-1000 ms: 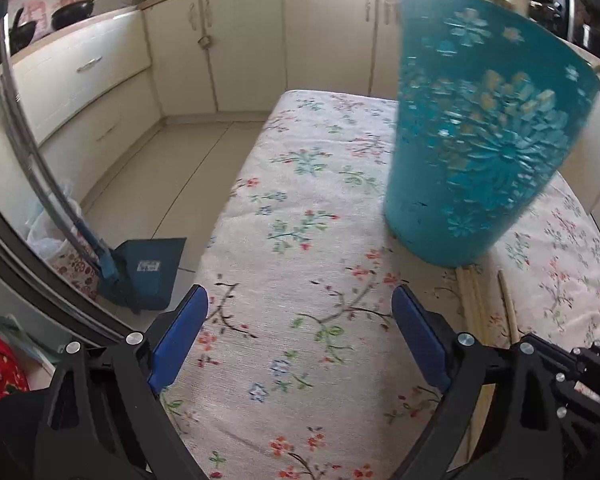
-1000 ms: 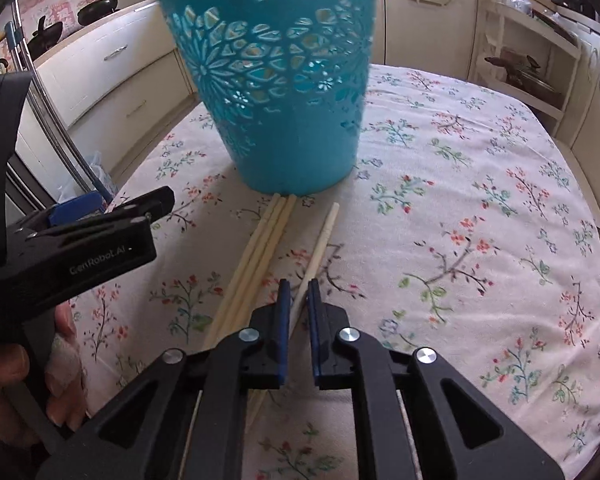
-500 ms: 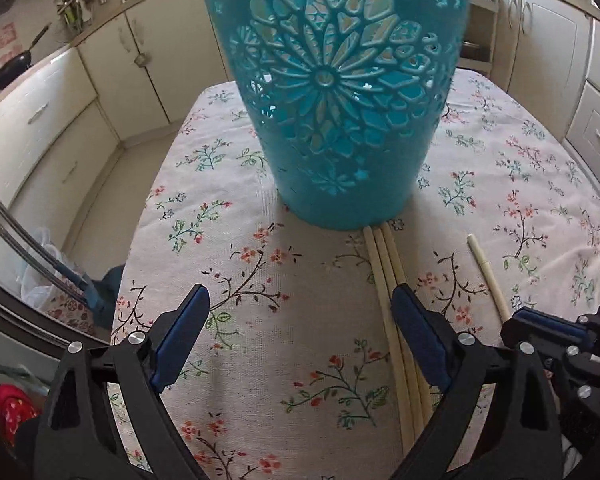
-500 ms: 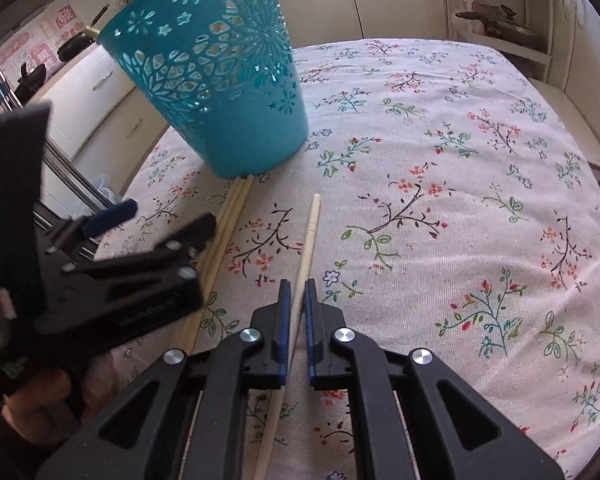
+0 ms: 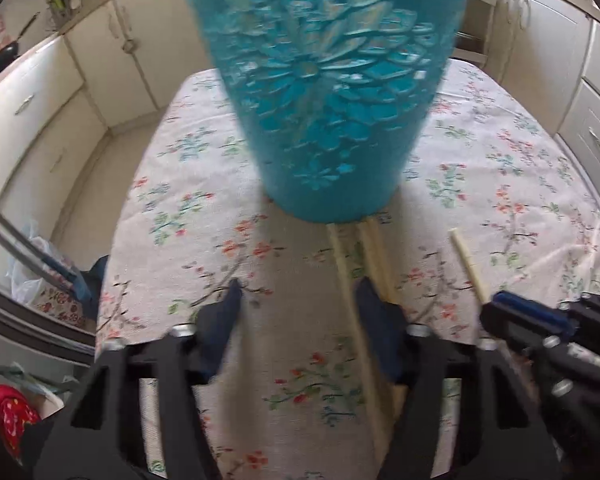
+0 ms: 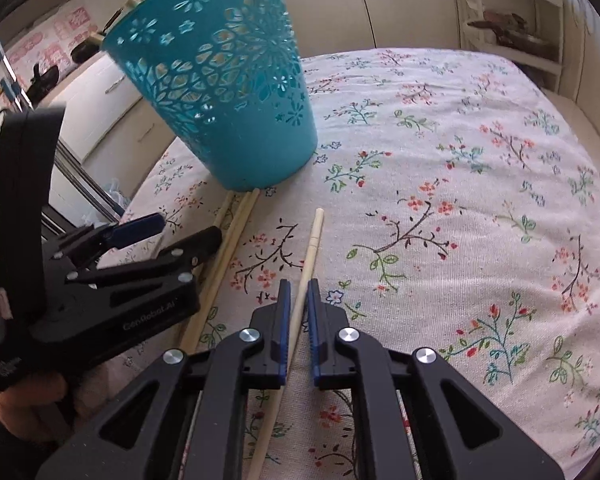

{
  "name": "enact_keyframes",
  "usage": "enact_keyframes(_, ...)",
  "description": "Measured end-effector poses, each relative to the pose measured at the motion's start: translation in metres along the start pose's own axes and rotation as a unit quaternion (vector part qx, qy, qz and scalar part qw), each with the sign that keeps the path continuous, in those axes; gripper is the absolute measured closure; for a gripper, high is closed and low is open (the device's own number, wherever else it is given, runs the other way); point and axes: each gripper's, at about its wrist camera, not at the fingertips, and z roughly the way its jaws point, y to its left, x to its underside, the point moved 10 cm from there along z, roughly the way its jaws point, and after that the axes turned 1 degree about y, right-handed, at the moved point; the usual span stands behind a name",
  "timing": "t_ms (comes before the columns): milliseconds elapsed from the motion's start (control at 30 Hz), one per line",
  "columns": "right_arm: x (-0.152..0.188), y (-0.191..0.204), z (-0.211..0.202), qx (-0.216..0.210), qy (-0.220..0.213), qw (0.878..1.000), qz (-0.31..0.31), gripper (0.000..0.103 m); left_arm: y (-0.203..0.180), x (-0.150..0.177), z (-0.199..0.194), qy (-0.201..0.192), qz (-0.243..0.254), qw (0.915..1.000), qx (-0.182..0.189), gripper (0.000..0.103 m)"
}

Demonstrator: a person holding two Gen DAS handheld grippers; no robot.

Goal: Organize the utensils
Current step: 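Grasp a wooden stick with the left tool and lift it, then carry the stick over the teal basket and open the left tool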

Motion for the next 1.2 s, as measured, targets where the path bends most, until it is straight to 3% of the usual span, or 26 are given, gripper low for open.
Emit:
enact_keyframes(100, -0.001, 0.001, 0.002, 0.004, 0.003, 1.0, -0.005, 0.094, -0.015, -0.002, 0.001, 0.012, 0.016, 0.9994, 0.027, 0.093)
enact_keyframes(167, -0.002, -0.002, 0.002, -0.003, 0.006, 1.0, 0.005, 0.094, -0.019, -0.002, 0.0, 0.018, 0.024, 0.9992, 0.028, 0.097)
enact_keyframes(500, -0.006, -0.017, 0.004, -0.021, 0.005, 0.999, 0.036, 0.095, -0.005, 0.007, -0.032, 0.01, 0.018, 0.9987, 0.046, 0.098)
enact_keyframes(733, -0.01, -0.017, 0.009, -0.021, -0.002, 0.999, 0.041, 0.096, 0.01, 0.009, -0.064, -0.017, 0.041, 0.9986, 0.029, 0.098)
enact_keyframes(933, -0.014, -0.019, 0.01, -0.02, -0.006, 0.999, 0.036, 0.096, 0.0, 0.007, -0.079, -0.035, 0.065, 0.997, 0.021, 0.098)
enact_keyframes(1033, -0.01, -0.016, 0.008, -0.022, -0.006, 0.999, 0.038, 0.096, -0.007, 0.005, -0.097, -0.043, 0.059, 0.9957, 0.057, 0.098)
enact_keyframes(1100, -0.01, -0.016, 0.008, -0.024, -0.006, 0.999, 0.04, 0.096, -0.009, -0.002, -0.118, -0.053, 0.038, 0.9921, 0.107, 0.098)
enact_keyframes(1200, -0.01, -0.017, 0.008, -0.026, -0.006, 0.999, 0.042, 0.096, -0.003, -0.027, -0.157, -0.091, 0.016, 0.9842, 0.151, 0.098)
